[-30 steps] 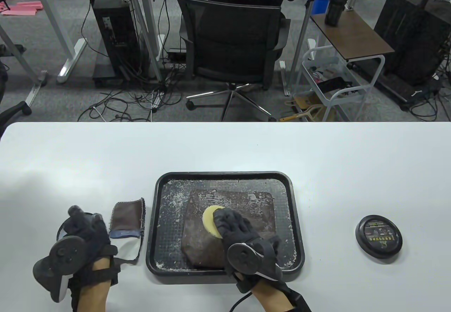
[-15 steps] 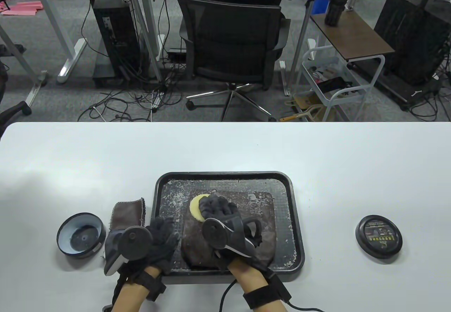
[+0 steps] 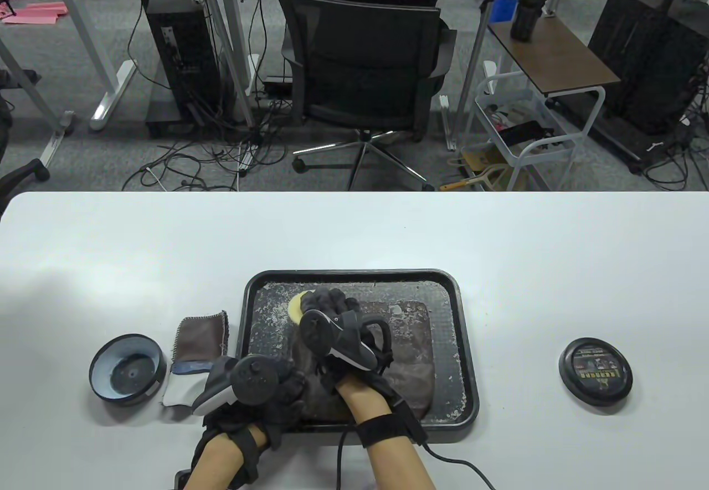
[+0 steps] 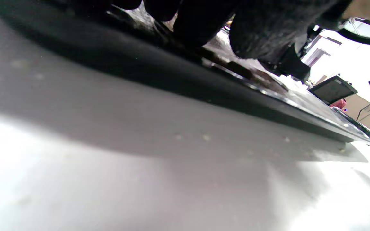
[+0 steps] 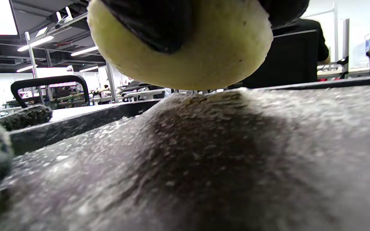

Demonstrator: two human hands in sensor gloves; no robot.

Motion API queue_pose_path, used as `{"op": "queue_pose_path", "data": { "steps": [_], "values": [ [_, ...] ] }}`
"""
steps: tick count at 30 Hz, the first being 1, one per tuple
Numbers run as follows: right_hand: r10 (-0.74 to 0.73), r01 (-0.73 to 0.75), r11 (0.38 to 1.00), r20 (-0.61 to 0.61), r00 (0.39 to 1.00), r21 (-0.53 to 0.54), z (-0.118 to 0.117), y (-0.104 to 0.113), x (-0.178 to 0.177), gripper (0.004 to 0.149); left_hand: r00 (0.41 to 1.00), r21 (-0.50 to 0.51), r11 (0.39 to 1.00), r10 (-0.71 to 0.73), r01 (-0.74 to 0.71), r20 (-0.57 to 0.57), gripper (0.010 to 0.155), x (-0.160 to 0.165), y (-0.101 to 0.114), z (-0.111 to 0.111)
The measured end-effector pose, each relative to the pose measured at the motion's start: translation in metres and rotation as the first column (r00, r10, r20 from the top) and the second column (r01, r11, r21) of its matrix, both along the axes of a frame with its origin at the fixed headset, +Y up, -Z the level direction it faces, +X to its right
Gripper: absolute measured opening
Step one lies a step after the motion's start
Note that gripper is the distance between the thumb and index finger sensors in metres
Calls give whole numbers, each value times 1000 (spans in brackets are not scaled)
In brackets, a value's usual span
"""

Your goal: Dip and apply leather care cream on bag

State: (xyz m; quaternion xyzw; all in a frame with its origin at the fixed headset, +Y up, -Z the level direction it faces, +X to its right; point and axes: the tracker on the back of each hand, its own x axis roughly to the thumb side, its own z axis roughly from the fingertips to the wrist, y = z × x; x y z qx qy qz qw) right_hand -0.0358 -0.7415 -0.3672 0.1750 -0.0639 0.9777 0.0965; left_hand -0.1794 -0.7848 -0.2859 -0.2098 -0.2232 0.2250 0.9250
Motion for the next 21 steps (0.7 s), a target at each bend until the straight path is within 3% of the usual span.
{"op": "queue_pose_path", "data": {
  "steps": [8, 21],
  "values": [
    [84, -84, 996, -31, 996, -13, -4, -9, -16, 53, 999, -69, 997, 41, -39, 22, 68, 3, -6, 0],
    [162, -160, 986, 55, 985, -40, -6, -12, 10, 52, 1000, -73, 997, 28, -28, 0, 66, 7, -4, -1]
  ]
}}
